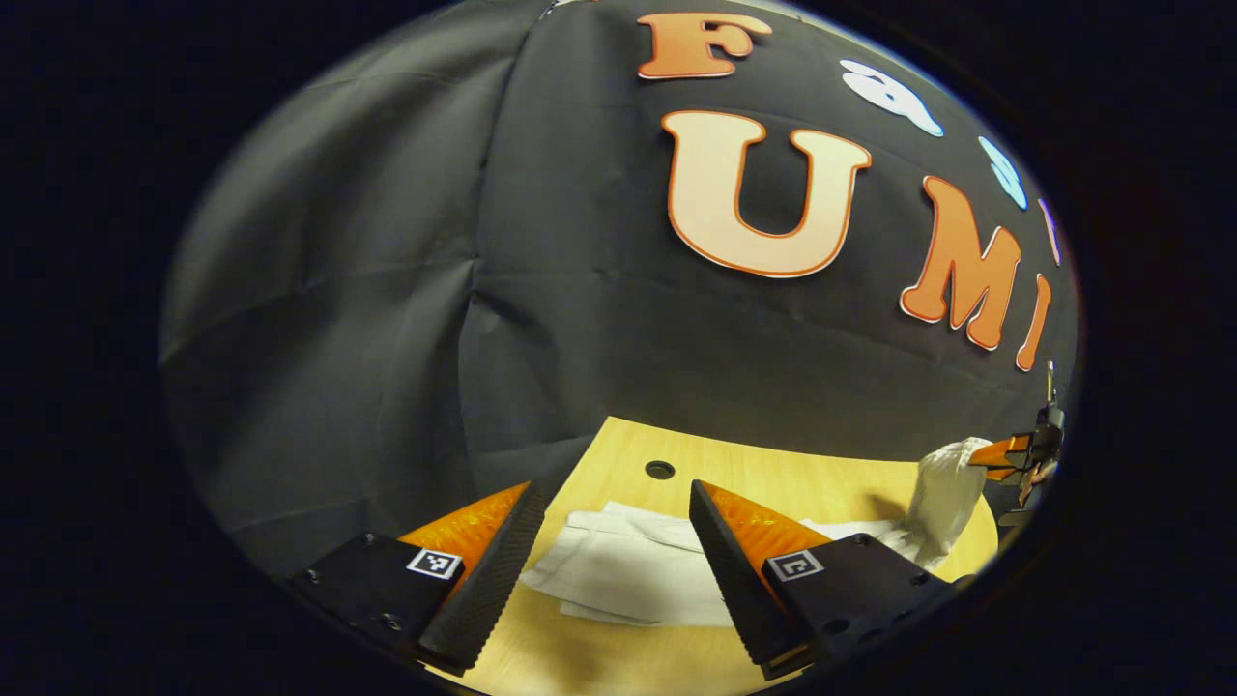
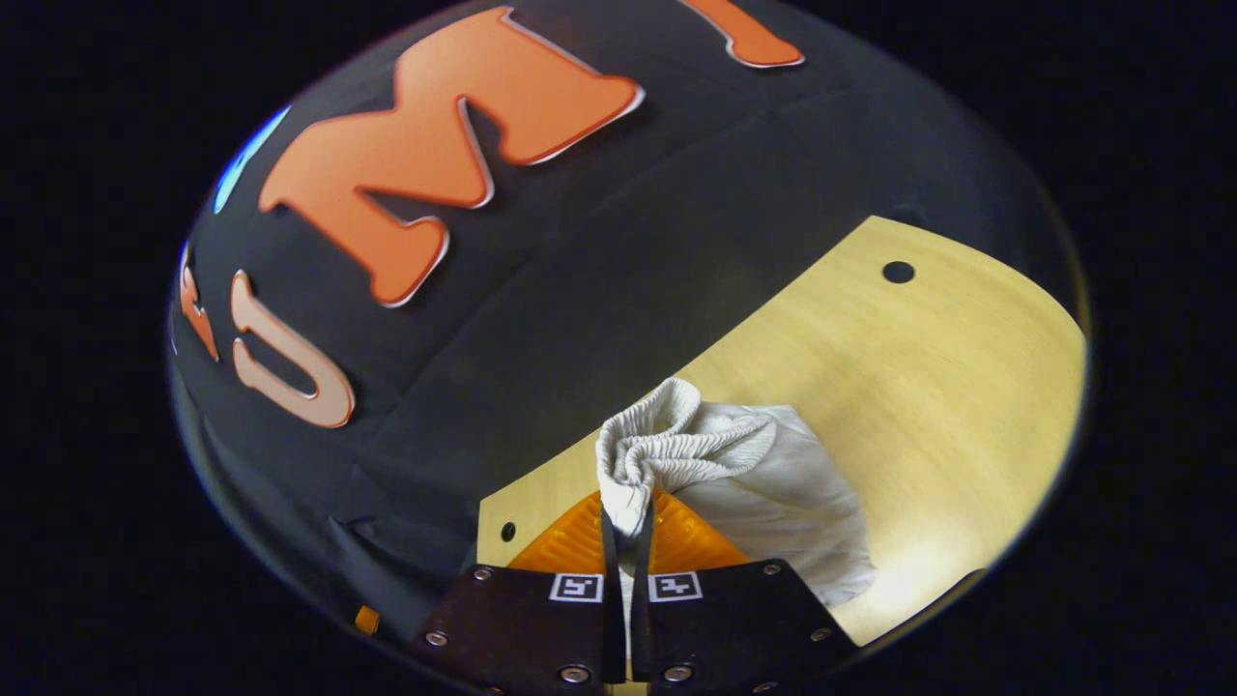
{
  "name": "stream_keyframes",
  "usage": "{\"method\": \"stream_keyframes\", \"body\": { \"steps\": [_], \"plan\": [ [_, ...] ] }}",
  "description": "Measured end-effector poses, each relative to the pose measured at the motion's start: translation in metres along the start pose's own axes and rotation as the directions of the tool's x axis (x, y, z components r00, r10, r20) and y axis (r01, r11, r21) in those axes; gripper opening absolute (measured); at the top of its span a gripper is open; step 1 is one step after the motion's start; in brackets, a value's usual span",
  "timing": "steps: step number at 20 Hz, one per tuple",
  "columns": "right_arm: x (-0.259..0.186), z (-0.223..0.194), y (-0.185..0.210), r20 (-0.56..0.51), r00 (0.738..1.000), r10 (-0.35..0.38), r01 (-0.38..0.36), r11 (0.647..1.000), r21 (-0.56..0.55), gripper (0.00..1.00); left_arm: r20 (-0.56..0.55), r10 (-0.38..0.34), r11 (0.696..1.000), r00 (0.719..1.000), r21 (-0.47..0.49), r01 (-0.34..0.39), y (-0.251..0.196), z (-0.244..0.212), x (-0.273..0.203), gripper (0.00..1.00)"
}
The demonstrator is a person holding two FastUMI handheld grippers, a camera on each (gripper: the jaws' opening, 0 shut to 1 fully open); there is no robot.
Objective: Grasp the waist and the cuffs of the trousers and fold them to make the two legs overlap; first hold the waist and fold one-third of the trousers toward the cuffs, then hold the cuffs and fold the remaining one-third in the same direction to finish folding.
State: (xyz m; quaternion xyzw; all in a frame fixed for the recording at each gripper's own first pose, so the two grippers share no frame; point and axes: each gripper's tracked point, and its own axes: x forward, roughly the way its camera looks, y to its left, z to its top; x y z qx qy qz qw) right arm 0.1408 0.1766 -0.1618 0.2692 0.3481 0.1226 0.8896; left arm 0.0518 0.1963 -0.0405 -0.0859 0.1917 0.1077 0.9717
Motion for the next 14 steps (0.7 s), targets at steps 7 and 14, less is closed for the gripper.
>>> {"method": "stream_keyframes", "body": {
  "steps": [7, 14],
  "plan": [
    [0.067, 0.002, 0.083, -0.135, 0.991, 0.019, -0.042, 0.984, -0.170, 0.02, 0.001, 0.079, 0.997, 0.997, -0.015, -0.079, 0.081, -0.002, -0.017, 0.99],
    [0.088, 0.072, 0.172, -0.238, 0.968, -0.082, -0.016, 0.922, -0.386, 0.04, -0.022, 0.126, 0.992, 0.992, -0.027, -0.126, 0.112, -0.015, -0.029, 0.99]
  ]
}}
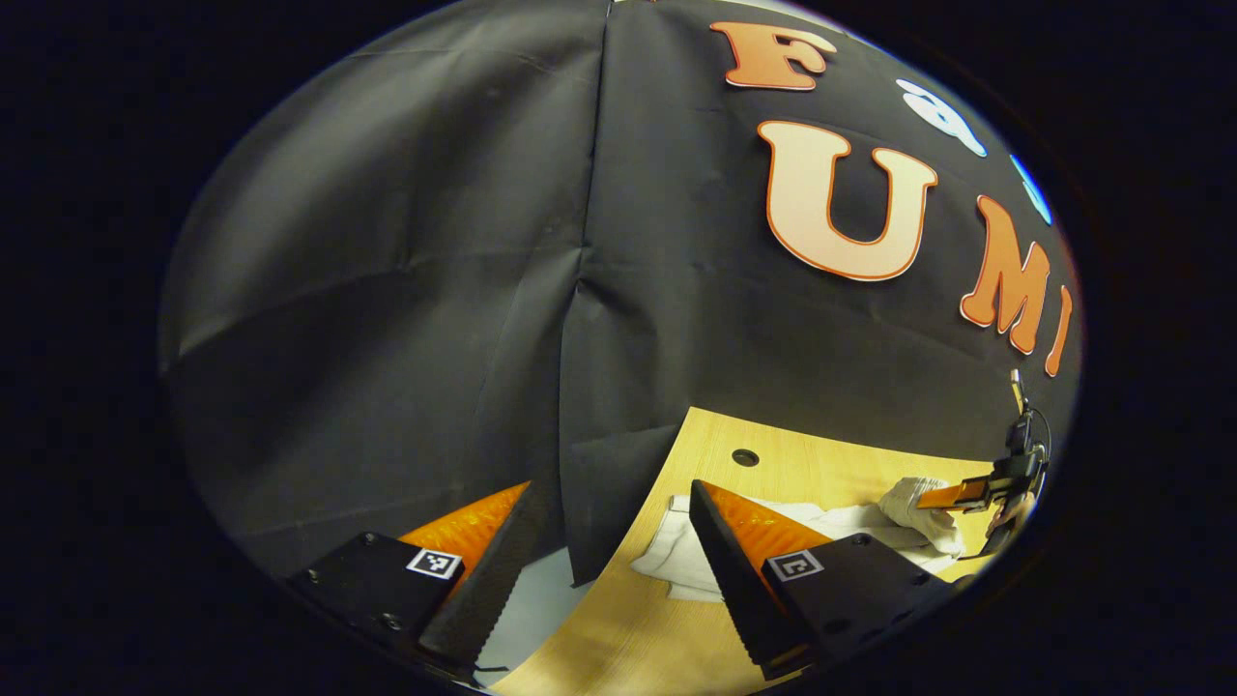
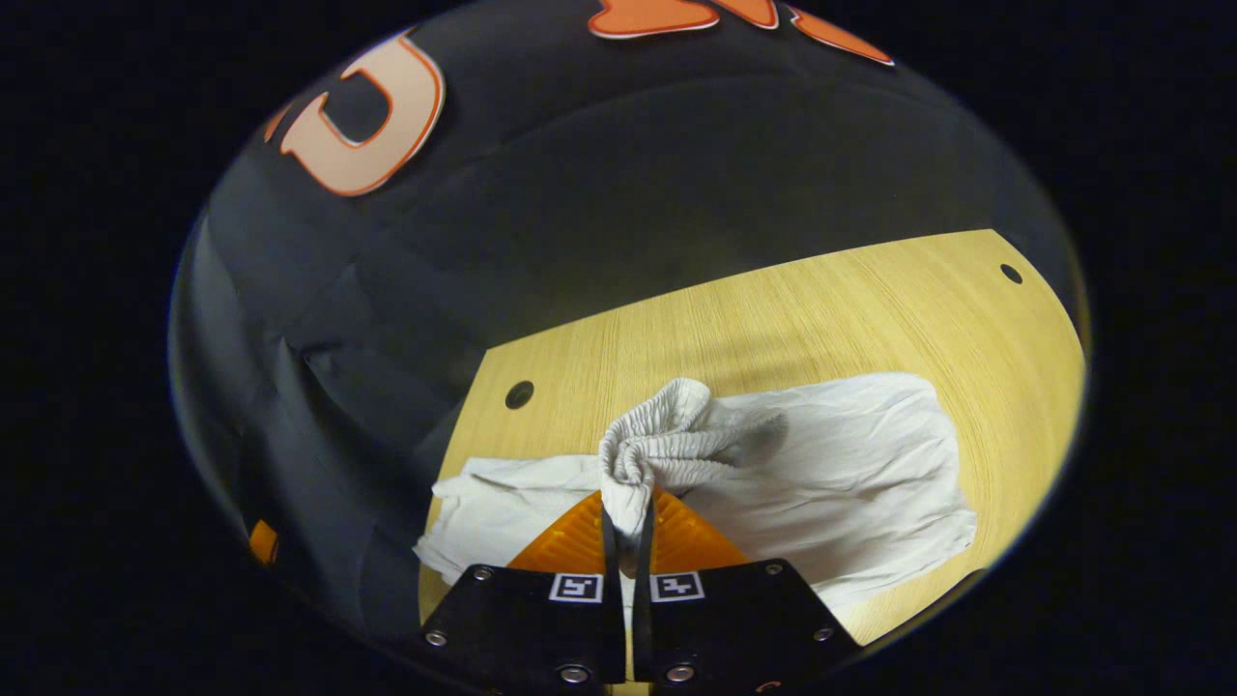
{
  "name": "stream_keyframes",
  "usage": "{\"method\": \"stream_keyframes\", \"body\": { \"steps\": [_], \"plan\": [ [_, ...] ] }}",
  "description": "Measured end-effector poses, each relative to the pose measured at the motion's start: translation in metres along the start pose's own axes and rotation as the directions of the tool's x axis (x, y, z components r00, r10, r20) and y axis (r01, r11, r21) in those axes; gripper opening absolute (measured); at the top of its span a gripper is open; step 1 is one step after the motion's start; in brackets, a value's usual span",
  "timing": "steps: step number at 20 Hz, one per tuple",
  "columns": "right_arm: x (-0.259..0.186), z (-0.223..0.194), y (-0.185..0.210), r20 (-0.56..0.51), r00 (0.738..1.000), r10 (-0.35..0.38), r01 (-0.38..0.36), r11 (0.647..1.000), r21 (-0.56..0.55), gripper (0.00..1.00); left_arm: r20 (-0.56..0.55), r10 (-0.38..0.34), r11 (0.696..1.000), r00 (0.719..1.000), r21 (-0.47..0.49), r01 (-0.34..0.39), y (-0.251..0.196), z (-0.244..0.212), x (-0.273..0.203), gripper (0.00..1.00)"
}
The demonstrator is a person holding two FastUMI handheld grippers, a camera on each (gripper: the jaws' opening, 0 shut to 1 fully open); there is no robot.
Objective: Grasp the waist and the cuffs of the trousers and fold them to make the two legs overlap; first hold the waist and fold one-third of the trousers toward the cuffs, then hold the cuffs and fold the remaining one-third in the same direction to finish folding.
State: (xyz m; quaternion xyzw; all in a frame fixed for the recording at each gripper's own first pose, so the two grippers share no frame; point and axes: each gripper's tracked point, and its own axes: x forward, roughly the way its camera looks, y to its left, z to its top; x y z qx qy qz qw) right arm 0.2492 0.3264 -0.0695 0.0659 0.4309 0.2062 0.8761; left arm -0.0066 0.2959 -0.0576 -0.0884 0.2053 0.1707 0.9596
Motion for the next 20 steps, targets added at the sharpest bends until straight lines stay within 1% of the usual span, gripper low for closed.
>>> {"method": "stream_keyframes", "body": {
  "steps": [2, 4, 5, 6, 7, 8, 9, 10, 11, 12, 13, 17, 18, 19, 20],
  "plan": [
    [0.005, 0.017, 0.027, -0.012, 1.000, -0.015, 0.013, 0.996, -0.083, 0.04, -0.009, -0.006, 1.000, 1.000, -0.006, 0.006, -0.004, -0.003, 0.001, 1.00],
    [0.005, 0.022, 0.055, -0.011, 1.000, -0.022, 0.020, 0.992, -0.127, 0.07, -0.024, -0.021, 1.000, 0.999, -0.014, 0.021, -0.008, -0.004, 0.003, 0.96],
    [0.000, 0.019, 0.059, -0.010, 1.000, -0.024, 0.023, 0.990, -0.139, 0.11, -0.027, -0.027, 1.000, 0.999, -0.015, 0.026, -0.011, -0.005, 0.004, 1.00],
    [-0.006, 0.023, 0.068, -0.015, 1.000, -0.008, 0.006, 0.990, -0.142, 0.08, -0.029, -0.030, 0.999, 0.999, -0.015, 0.030, -0.013, -0.006, 0.004, 0.99],
    [-0.010, 0.017, 0.069, -0.028, 1.000, 0.012, -0.016, 0.990, -0.143, 0.14, -0.032, -0.037, 0.999, 0.999, -0.016, 0.037, -0.016, -0.008, 0.004, 0.99],
    [-0.018, 0.017, 0.077, -0.038, 0.999, 0.033, -0.038, 0.989, -0.146, 0.30, -0.034, -0.044, 0.999, 0.998, -0.017, 0.043, -0.019, -0.008, 0.003, 1.00],
    [-0.023, 0.018, 0.081, -0.038, 0.999, 0.033, -0.039, 0.986, -0.160, 0.53, -0.036, -0.050, 0.999, 0.998, -0.018, 0.049, -0.025, -0.008, 0.003, 1.00],
    [-0.029, 0.017, 0.080, -0.036, 0.999, 0.019, -0.025, 0.984, -0.179, 0.60, -0.040, -0.053, 0.998, 0.998, -0.020, 0.052, -0.030, -0.010, 0.005, 0.99],
    [-0.036, 0.005, 0.073, -0.039, 0.999, -0.003, -0.005, 0.981, -0.193, 0.73, -0.043, -0.056, 0.998, 0.997, -0.024, 0.055, -0.035, -0.010, 0.007, 1.00],
    [-0.045, -0.001, 0.066, -0.046, 0.999, -0.009, 0.000, 0.980, -0.200, 0.86, -0.049, -0.060, 0.998, 0.997, -0.032, 0.059, -0.039, -0.011, 0.010, 1.00],
    [-0.033, -0.007, 0.059, -0.052, 0.999, -0.012, 0.001, 0.979, -0.205, 0.99, -0.057, -0.065, 0.997, 0.996, -0.045, 0.062, -0.042, -0.013, 0.011, 1.00],
    [-0.049, 0.001, 0.036, -0.022, 0.999, -0.026, 0.020, 0.976, -0.215, 0.98, -0.118, -0.082, 0.990, 0.990, -0.128, 0.067, -0.055, -0.032, 0.020, 0.99],
    [-0.052, 0.005, 0.031, -0.017, 0.999, -0.030, 0.026, 0.976, -0.217, 0.99, -0.144, -0.095, 0.984, 0.985, -0.161, 0.071, -0.060, -0.040, 0.022, 1.00],
    [-0.054, 0.009, 0.027, -0.013, 0.999, -0.030, 0.027, 0.977, -0.211, 0.99, -0.177, -0.119, 0.976, 0.977, -0.203, 0.082, -0.067, -0.048, 0.021, 0.99],
    [-0.057, 0.013, 0.023, -0.009, 1.000, -0.019, 0.017, 0.979, -0.202, 0.99, -0.206, -0.144, 0.964, 0.968, -0.249, 0.091, -0.075, -0.056, 0.022, 0.96]
  ]
}}
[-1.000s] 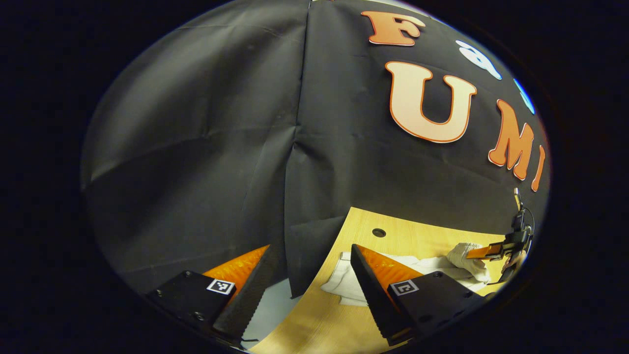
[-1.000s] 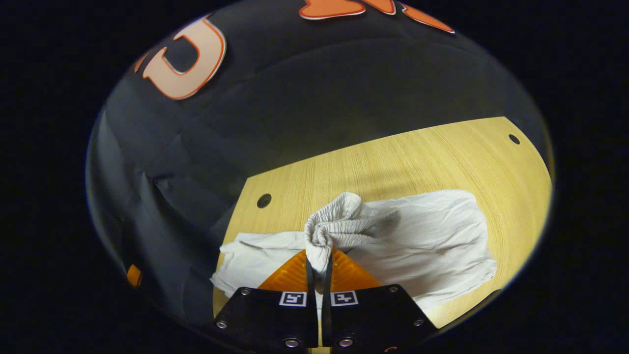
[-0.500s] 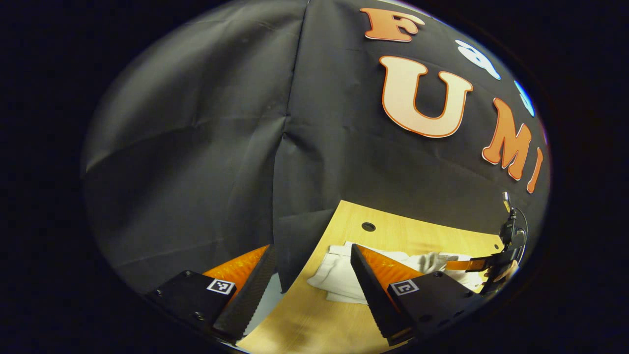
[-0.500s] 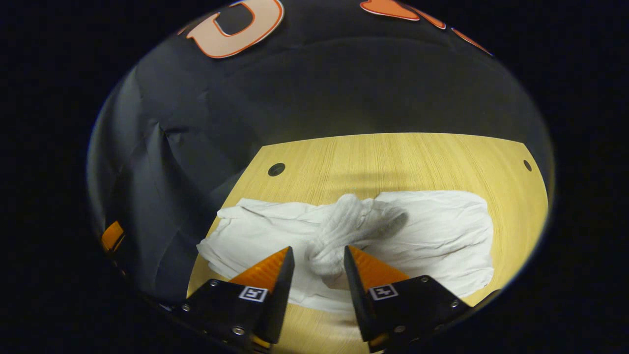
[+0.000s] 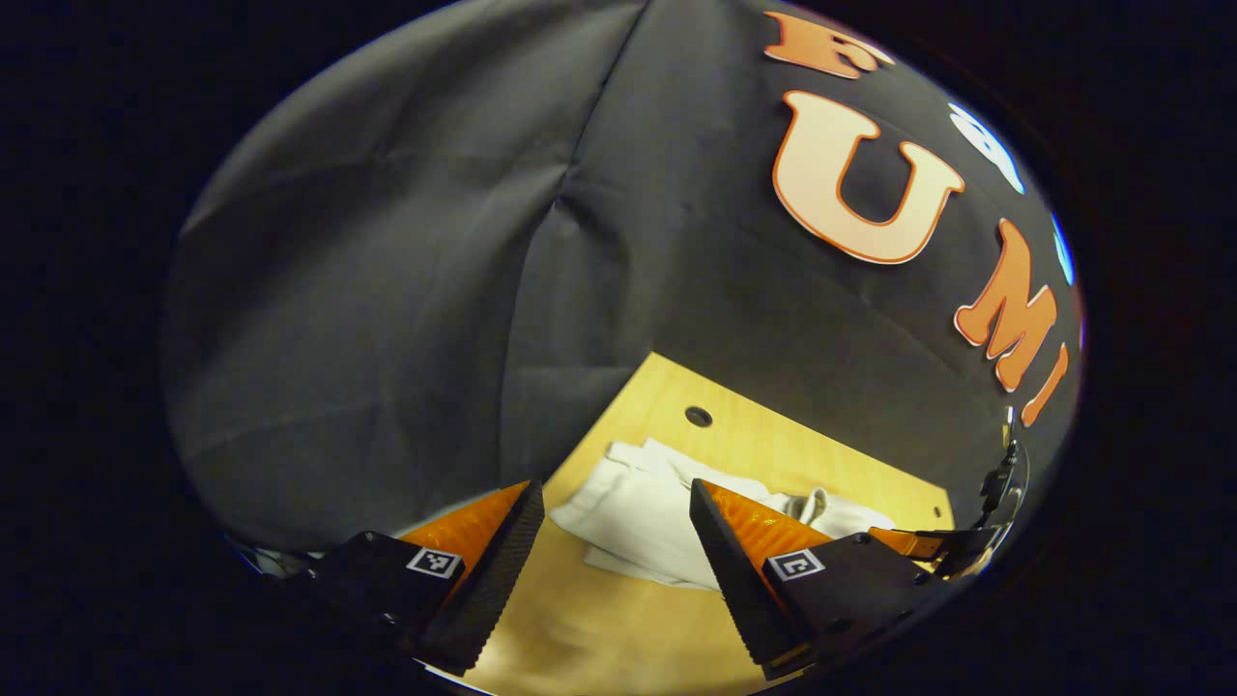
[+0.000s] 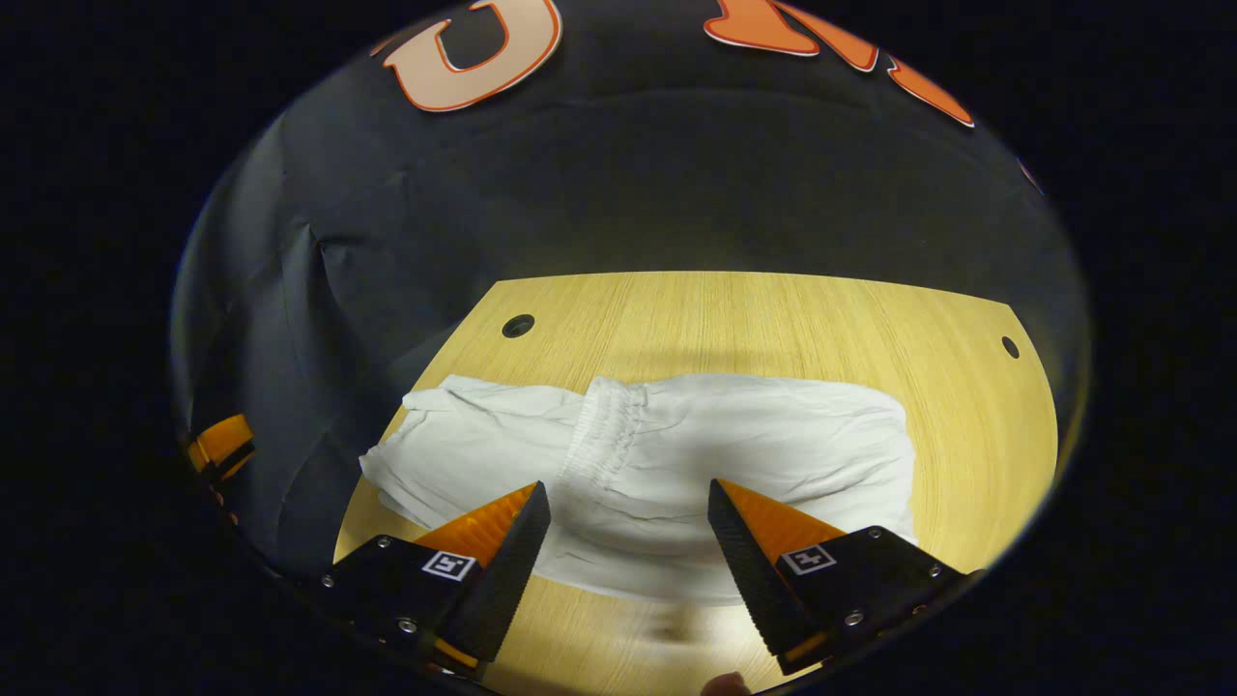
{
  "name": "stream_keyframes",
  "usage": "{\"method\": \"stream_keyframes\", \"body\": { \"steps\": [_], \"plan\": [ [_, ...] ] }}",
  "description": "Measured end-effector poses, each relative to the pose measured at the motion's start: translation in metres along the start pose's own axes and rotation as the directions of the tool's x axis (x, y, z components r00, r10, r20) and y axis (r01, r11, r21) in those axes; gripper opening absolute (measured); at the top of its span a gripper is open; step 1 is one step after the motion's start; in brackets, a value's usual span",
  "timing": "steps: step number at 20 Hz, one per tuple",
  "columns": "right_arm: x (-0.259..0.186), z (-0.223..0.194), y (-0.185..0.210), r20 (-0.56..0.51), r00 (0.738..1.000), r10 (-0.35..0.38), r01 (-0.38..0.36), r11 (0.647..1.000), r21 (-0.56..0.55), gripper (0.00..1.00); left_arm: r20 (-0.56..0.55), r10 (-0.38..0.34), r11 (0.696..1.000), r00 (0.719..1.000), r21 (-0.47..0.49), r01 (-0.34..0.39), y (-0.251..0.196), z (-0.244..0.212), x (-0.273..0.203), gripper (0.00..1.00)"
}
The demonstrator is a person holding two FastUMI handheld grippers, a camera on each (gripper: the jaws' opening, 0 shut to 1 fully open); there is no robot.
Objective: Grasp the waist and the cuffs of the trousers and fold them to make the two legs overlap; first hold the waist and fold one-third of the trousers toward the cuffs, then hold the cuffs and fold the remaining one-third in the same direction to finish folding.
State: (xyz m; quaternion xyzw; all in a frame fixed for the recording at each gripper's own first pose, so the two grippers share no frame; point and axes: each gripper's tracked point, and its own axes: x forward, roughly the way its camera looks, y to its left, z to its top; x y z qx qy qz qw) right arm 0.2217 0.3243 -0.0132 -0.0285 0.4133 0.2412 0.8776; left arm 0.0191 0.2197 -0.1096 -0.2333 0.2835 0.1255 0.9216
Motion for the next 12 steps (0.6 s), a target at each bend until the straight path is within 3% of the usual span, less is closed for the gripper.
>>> {"method": "stream_keyframes", "body": {
  "steps": [2, 5, 10, 11, 12],
  "plan": [
    [-0.001, 0.003, -0.009, 0.006, 1.000, 0.004, -0.004, 1.000, 0.012, 0.99, -0.063, -0.027, 0.995, 0.998, -0.101, 0.020, -0.006, -0.019, 0.010, 0.99],
    [0.002, 0.001, -0.020, -0.001, 1.000, 0.003, -0.003, 1.000, 0.021, 0.99, -0.148, -0.078, 0.956, 0.986, -0.290, 0.032, -0.017, -0.044, 0.024, 0.99],
    [0.007, -0.001, -0.043, -0.019, 1.000, -0.014, 0.016, 0.995, 0.096, 0.99, -0.226, -0.055, 0.882, 0.973, -0.467, -0.059, -0.010, -0.084, 0.048, 0.99],
    [0.006, -0.002, -0.047, -0.023, 1.000, -0.014, 0.016, 0.994, 0.108, 0.99, -0.238, -0.045, 0.869, 0.970, -0.488, -0.080, -0.009, -0.091, 0.054, 0.95],
    [0.007, -0.002, -0.052, -0.027, 1.000, -0.013, 0.016, 0.993, 0.114, 0.99, -0.248, -0.047, 0.853, 0.968, -0.514, -0.090, -0.012, -0.097, 0.060, 1.00]
  ]
}}
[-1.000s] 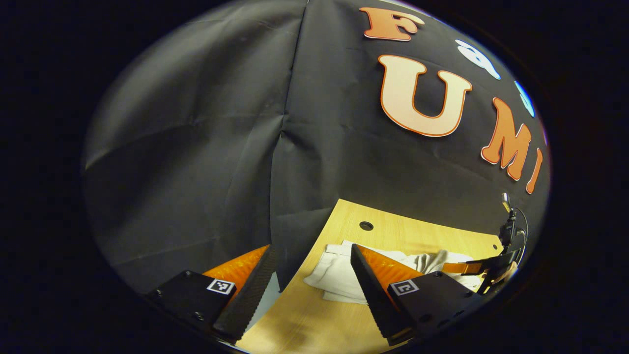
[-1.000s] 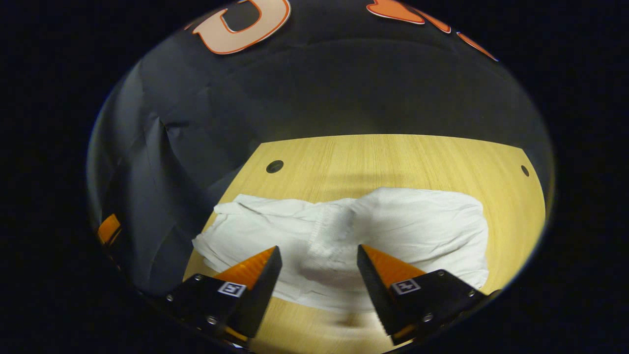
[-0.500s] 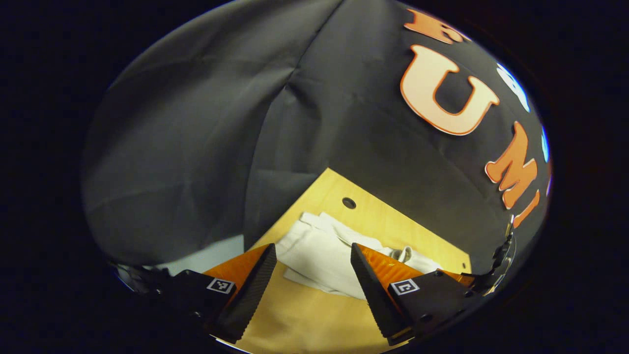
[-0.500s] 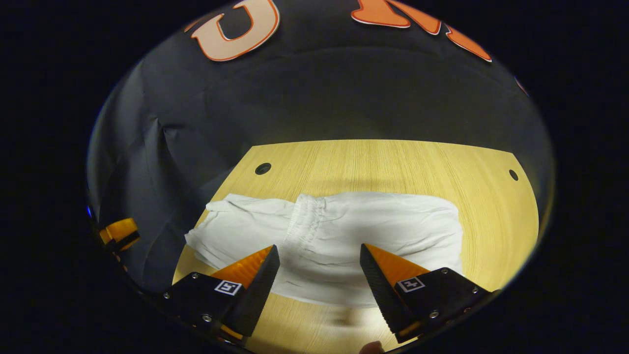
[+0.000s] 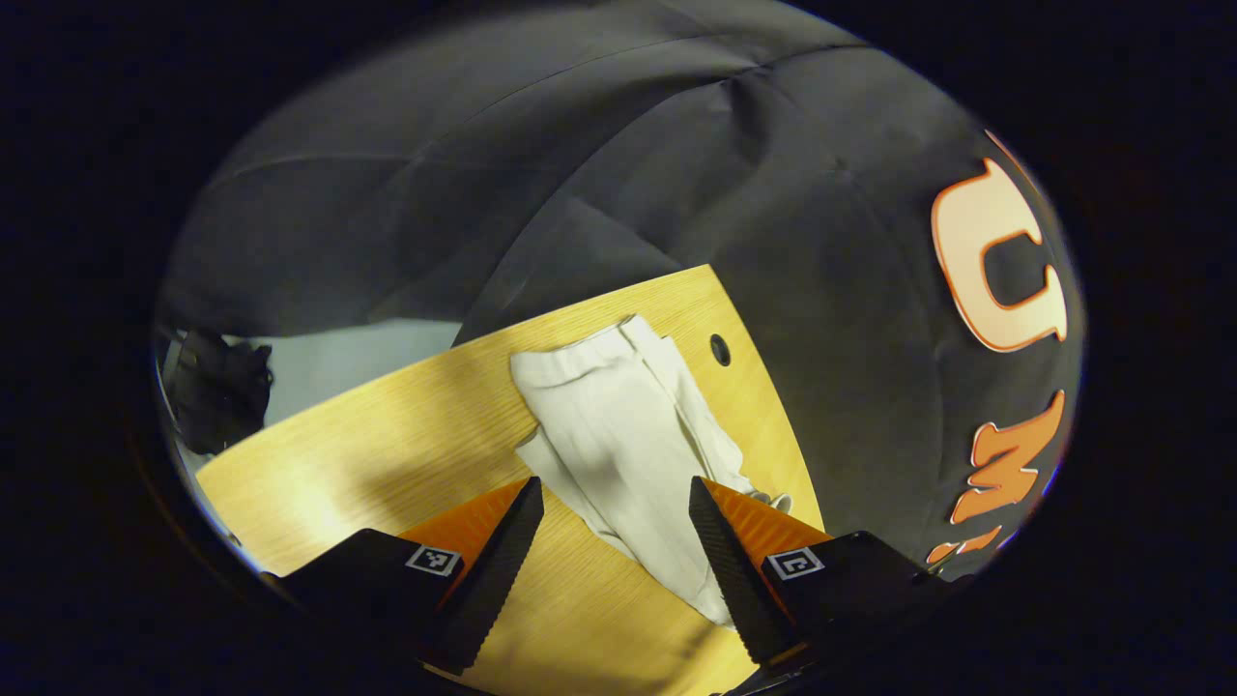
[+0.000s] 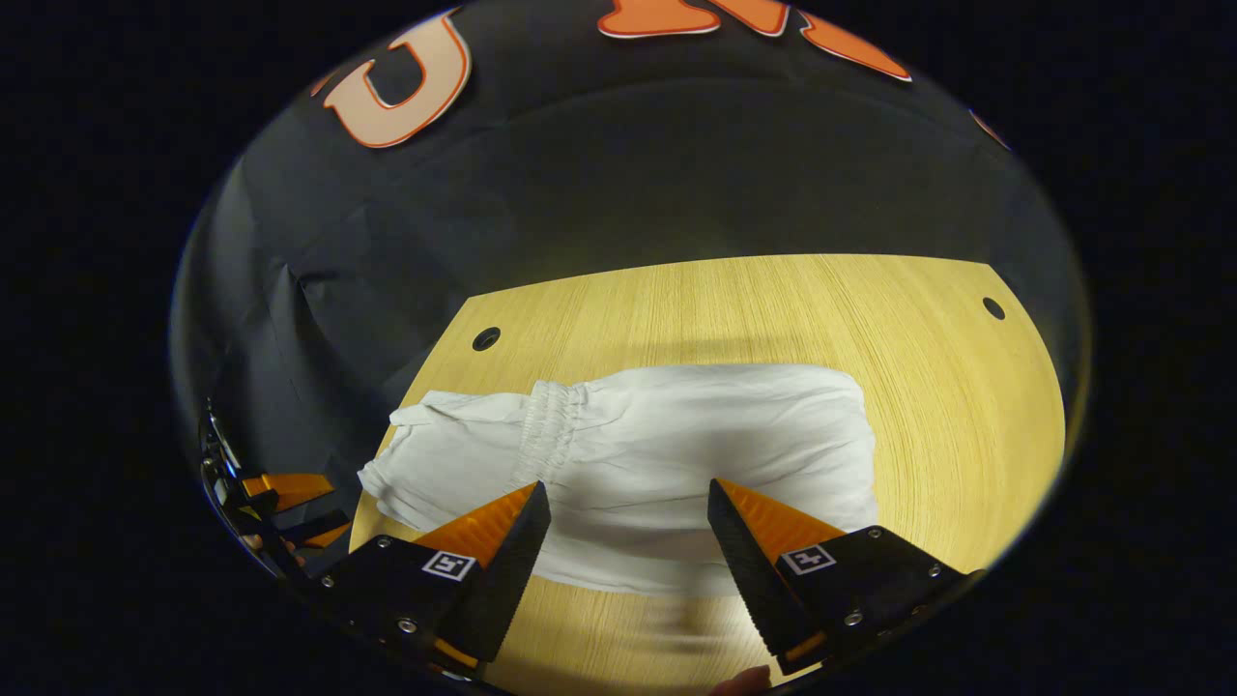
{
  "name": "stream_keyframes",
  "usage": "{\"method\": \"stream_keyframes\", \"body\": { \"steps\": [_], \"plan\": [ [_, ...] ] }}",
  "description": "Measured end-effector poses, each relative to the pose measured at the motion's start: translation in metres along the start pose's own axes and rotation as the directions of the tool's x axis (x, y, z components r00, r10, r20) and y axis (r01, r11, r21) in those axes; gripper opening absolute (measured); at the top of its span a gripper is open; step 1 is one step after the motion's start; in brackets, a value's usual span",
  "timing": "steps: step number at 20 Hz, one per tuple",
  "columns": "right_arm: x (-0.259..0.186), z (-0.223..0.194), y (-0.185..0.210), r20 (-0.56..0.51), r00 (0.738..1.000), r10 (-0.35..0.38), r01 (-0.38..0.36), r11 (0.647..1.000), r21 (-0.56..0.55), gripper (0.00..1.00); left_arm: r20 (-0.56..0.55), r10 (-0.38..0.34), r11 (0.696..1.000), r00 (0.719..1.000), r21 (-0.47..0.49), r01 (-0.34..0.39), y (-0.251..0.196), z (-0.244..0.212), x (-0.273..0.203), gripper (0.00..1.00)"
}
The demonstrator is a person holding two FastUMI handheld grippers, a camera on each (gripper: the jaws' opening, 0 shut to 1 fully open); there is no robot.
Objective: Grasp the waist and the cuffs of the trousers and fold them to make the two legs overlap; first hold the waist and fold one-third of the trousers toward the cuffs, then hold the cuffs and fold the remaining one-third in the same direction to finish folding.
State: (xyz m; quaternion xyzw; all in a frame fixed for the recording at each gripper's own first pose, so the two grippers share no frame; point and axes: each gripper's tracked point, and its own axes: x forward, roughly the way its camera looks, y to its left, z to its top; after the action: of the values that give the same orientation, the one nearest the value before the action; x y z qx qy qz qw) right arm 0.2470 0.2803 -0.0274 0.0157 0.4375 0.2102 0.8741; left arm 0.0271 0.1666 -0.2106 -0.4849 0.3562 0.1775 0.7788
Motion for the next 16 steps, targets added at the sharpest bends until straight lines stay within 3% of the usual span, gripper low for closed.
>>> {"method": "stream_keyframes", "body": {
  "steps": [10, 16],
  "plan": [
    [0.003, 0.004, -0.033, -0.031, 0.999, 0.006, -0.004, 0.997, 0.078, 0.98, -0.055, 0.062, 0.976, 0.997, -0.205, -0.071, 0.024, -0.023, 0.049, 0.99],
    [0.003, 0.006, -0.043, -0.043, 0.999, 0.024, -0.018, 0.992, 0.123, 0.99, -0.033, 0.063, 0.980, 0.998, -0.189, -0.068, 0.013, -0.014, 0.063, 0.97]
  ]
}}
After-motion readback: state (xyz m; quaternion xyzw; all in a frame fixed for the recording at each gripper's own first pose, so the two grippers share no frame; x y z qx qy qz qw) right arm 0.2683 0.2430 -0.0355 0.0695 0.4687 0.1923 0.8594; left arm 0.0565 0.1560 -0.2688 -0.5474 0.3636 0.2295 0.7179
